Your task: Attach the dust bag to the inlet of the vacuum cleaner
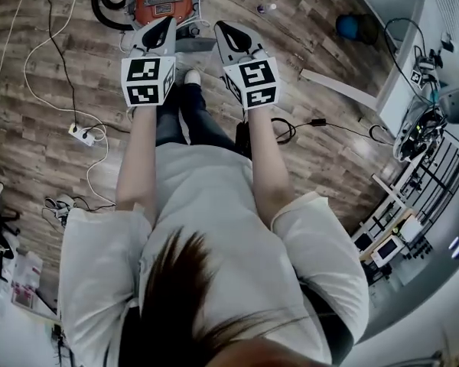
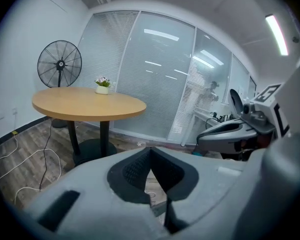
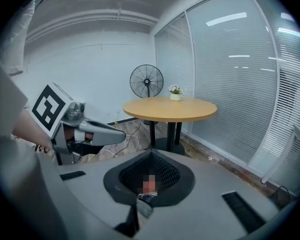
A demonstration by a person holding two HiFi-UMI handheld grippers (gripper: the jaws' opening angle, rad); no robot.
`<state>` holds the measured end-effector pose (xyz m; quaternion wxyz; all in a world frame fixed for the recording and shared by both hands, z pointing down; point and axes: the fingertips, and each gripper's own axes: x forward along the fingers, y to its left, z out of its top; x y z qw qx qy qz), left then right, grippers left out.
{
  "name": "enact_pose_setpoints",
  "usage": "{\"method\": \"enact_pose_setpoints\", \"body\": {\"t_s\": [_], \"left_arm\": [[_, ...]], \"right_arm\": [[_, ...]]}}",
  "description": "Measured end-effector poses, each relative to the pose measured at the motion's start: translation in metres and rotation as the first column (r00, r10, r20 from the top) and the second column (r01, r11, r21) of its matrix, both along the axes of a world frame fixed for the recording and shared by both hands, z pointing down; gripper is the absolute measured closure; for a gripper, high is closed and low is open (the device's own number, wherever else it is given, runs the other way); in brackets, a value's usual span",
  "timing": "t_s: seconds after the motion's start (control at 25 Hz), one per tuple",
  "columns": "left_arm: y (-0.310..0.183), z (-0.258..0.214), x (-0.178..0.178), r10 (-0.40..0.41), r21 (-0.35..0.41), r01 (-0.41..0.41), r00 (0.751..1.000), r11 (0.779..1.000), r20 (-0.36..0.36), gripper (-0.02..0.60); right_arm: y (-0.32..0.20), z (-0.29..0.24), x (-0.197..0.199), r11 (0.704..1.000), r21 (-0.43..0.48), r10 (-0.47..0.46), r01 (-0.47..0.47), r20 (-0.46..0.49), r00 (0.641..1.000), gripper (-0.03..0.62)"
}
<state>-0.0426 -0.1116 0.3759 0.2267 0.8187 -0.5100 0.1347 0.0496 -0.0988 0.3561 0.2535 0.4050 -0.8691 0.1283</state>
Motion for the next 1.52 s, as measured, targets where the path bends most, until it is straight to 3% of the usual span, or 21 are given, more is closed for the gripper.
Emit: {"method": "enact_pose_setpoints", "body": {"t_s": [0.68,1.04,1.52], "left_arm": [[0.014,-0.101,-0.003,0.027,0.143,-0.029,1.000,0.989,0.012,0.566],[0.023,-0.152,0.001,0.017,0.230,-0.022,1.000,0.973,0.022,0.566],[0.041,-0.194,0.005,-0.035,0.292,0.030,0.999,0.956,0.012,0.565]], "right_arm": [[0.019,-0.083,0.007,0.995,0.097,0.014,-0.019,0.052,0.999,0.592],[0.027,-0.122,0.017,0.988,0.150,0.031,-0.048,0.115,0.993,0.592],[0.041,-0.172,0.044,0.972,0.224,0.034,-0.077,0.189,0.981,0.592]]}}
